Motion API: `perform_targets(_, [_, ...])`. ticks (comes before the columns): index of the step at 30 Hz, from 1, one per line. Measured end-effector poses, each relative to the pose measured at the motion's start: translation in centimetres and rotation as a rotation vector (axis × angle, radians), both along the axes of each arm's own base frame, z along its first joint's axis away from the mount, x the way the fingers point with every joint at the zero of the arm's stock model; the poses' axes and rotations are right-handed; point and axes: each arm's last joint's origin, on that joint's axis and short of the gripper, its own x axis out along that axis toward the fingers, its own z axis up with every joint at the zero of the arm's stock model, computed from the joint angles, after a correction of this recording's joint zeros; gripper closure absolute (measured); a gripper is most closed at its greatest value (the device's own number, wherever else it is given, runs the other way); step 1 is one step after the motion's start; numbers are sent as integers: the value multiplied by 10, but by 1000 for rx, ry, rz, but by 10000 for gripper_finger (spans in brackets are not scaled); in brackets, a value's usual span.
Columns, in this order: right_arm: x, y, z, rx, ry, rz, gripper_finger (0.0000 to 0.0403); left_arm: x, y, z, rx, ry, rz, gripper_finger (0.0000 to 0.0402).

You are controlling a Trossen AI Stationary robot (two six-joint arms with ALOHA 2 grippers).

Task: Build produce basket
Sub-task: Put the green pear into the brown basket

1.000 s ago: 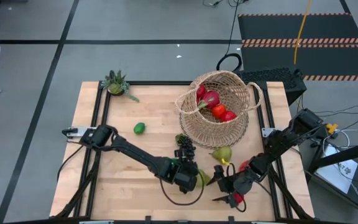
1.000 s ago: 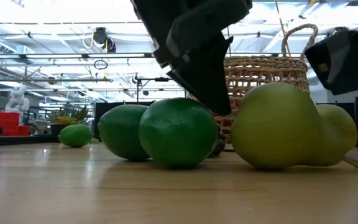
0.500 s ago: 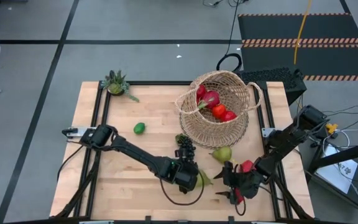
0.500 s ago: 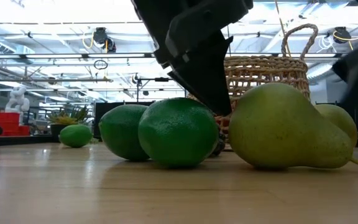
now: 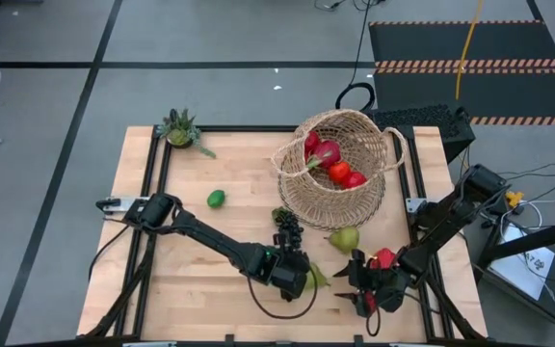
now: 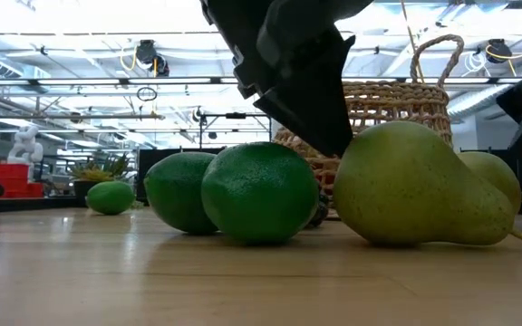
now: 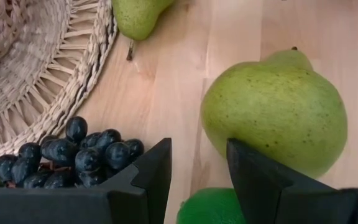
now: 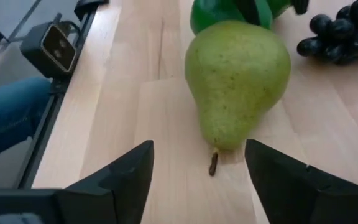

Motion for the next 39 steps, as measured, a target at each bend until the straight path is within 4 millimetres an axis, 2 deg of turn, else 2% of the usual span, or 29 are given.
perform_targets(12, [6, 7, -33, -25, 66, -33, 167, 0, -1, 0, -9, 0, 1, 245])
perform_targets(23, [26, 8, -46, -70, 90, -58, 176, -1, -2, 0, -29, 3, -1, 245])
perform_targets(39, [25, 4, -48, -110, 111, -62, 370, -4, -9, 3, -21, 5, -31, 245])
